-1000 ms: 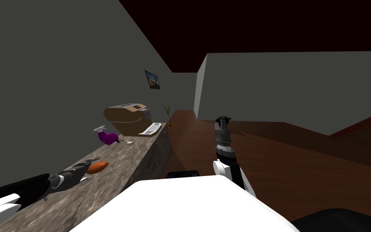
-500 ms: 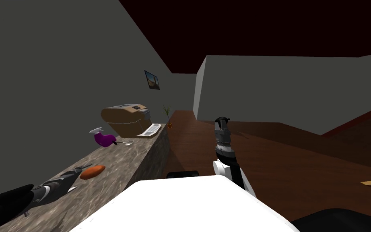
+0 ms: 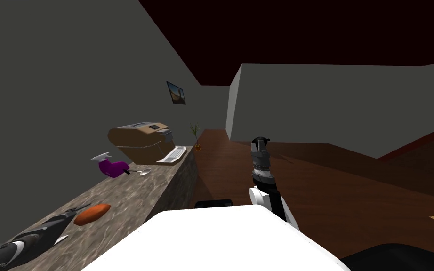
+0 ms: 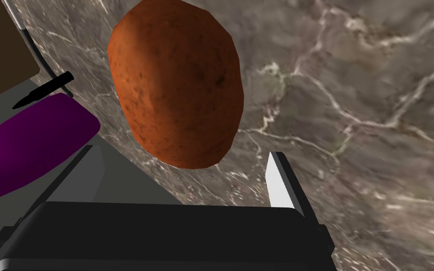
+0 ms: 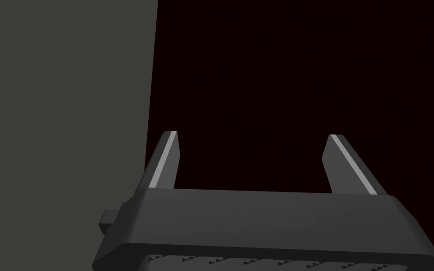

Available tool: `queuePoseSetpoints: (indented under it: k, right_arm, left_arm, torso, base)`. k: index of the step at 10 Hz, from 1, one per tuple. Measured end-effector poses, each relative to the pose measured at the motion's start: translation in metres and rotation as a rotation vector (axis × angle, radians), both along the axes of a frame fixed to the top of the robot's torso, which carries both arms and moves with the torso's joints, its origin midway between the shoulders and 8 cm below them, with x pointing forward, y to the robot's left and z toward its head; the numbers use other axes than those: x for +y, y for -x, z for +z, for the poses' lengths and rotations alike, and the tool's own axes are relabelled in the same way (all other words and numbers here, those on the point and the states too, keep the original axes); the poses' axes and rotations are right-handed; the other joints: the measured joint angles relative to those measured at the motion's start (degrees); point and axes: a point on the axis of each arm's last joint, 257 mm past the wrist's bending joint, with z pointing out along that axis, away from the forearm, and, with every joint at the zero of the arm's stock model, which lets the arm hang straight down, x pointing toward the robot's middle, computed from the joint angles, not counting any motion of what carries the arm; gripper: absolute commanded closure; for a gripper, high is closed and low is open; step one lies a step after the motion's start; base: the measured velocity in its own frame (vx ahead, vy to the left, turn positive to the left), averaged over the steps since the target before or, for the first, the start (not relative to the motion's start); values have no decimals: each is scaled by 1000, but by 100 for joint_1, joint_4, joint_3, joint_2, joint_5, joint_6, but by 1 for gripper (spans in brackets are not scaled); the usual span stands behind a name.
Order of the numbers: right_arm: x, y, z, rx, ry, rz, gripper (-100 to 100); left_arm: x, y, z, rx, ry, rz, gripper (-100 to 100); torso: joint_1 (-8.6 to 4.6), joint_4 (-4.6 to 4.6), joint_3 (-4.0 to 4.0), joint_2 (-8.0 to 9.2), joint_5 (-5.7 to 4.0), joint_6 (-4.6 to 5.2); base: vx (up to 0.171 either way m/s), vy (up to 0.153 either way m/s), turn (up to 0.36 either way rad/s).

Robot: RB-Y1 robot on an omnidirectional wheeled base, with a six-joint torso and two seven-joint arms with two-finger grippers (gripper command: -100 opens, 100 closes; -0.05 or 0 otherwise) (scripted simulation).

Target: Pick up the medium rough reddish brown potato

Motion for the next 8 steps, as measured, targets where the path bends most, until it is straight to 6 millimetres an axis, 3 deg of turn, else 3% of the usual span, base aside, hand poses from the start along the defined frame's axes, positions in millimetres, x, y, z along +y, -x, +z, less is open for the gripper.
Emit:
queuePoseSetpoints:
  k: [2, 7, 8]
  right_arm:
    - [0, 0, 0, 0, 0, 0, 0]
    - [0, 0, 0, 0, 0, 0, 0]
    - [0, 0, 0, 0, 0, 0, 0]
  left_arm:
    - [6, 8, 2, -20, -8, -3, -100]
    - [21, 59, -3, -13, -20, 14, -100]
    - [21, 60, -1, -25, -21, 8, -100]
  torso:
    - [3, 1, 3, 7, 0, 3]
    - [0, -2, -5, -6, -1, 3]
    - [3, 1, 3, 9, -1, 4]
  base:
    - [84, -13, -9]
    - [86, -14, 0]
    - [93, -8, -19]
